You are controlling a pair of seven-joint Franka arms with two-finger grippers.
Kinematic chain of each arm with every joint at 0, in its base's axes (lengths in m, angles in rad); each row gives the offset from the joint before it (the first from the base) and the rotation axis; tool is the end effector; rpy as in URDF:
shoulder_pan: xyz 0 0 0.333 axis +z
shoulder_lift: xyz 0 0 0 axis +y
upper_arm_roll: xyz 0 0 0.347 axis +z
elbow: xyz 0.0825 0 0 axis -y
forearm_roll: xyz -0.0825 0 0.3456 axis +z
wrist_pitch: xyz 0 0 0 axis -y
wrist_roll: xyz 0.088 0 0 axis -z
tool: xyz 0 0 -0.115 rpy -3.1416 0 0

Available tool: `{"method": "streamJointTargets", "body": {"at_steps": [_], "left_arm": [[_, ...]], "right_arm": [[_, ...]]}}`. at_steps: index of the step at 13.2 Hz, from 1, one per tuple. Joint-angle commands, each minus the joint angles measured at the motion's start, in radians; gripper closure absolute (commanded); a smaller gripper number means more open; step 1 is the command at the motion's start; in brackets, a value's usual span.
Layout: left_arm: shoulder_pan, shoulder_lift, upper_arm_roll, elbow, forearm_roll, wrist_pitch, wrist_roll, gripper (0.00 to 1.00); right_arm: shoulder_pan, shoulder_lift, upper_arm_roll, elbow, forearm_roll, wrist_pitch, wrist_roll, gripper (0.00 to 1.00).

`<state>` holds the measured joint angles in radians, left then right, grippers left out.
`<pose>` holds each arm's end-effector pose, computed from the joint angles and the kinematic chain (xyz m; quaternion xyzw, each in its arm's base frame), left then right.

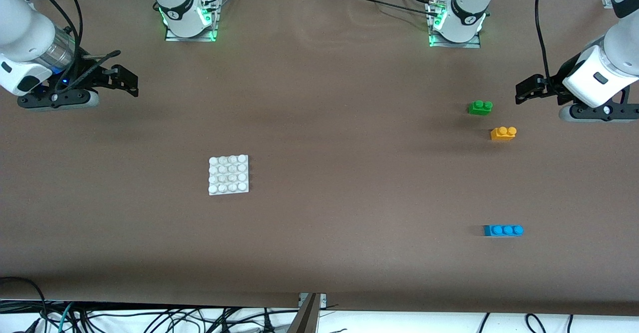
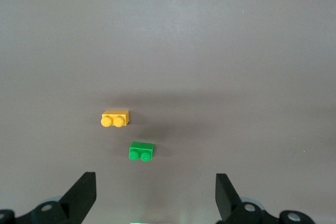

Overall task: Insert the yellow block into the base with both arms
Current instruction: 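Reach the right gripper down onto the white base plate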

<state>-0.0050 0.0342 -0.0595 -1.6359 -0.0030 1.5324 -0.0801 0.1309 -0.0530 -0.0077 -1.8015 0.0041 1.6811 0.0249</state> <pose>0.5167 -0.0332 0.5988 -0.9976 -0.0078 0.0688 0.0025 0.4950 0.0616 0.5833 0.9982 0.0488 -0.0338 0.0003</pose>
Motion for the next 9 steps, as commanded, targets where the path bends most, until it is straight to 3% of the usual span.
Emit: {"method": "streamJointTargets", "body": {"at_steps": [1,4,9], "left_arm": [[0.003,0.007,-0.006,0.027,0.006,-0.021,0.005,0.00],[0.003,0.007,-0.005,0.027,0.005,-0.021,0.005,0.00],[0.003,0.007,-0.003,0.027,0.004,-0.021,0.006,0.00]], "right_arm": [[-0.008,0.013,0.011,-0.047,0.010,0.064,0.004,0.00],[-0.007,0.169,0.026,-0.094,0.016,0.302,0.023,0.00],[-0.008,0.433,0.095,-0.058,0.063,0.615,0.133,0.00]]}}
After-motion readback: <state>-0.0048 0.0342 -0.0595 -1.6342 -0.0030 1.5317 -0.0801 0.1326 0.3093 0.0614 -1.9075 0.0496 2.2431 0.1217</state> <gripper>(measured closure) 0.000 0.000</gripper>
